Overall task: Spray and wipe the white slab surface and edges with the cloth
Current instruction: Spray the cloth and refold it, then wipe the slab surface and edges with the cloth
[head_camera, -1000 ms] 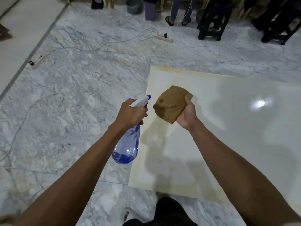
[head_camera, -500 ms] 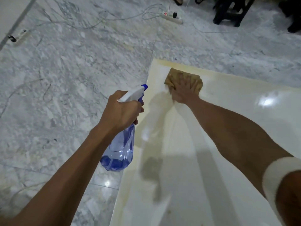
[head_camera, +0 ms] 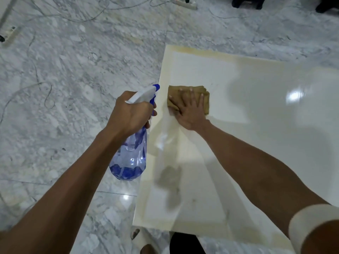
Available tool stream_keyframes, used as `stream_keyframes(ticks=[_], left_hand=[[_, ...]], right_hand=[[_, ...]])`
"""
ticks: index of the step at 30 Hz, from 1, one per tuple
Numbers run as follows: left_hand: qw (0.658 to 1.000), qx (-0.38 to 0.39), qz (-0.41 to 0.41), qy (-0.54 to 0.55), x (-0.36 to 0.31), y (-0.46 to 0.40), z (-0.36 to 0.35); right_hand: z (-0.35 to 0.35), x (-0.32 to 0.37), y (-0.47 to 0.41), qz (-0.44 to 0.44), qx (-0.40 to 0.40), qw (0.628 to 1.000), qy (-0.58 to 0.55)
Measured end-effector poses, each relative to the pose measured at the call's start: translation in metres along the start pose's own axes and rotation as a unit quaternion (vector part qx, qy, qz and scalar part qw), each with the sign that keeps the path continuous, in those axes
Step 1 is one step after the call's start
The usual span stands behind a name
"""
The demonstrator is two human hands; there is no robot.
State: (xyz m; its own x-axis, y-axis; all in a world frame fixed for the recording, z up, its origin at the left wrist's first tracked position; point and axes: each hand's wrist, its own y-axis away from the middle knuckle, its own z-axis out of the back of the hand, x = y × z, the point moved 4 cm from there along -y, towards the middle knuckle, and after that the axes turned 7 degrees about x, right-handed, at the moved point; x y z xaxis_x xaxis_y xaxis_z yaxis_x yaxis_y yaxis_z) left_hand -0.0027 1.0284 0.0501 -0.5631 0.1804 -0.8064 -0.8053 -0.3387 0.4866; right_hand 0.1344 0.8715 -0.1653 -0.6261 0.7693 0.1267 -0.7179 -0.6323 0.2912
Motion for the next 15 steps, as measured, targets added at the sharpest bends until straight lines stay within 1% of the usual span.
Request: stream_keyframes(ticks=[8, 15], left_hand=[[1.000, 0.014, -0.025, 0.007, 0.029, 0.079, 0.007], [0.999, 0.019, -0.033, -0.003, 0.066, 0.143, 0.020]], right_hand=[[-0.040, 0.057, 0.092, 0.014, -0.023, 1.000, 0.002], [-0.069, 0.103, 0.179, 0.006, -0.016, 1.000, -0.001]])
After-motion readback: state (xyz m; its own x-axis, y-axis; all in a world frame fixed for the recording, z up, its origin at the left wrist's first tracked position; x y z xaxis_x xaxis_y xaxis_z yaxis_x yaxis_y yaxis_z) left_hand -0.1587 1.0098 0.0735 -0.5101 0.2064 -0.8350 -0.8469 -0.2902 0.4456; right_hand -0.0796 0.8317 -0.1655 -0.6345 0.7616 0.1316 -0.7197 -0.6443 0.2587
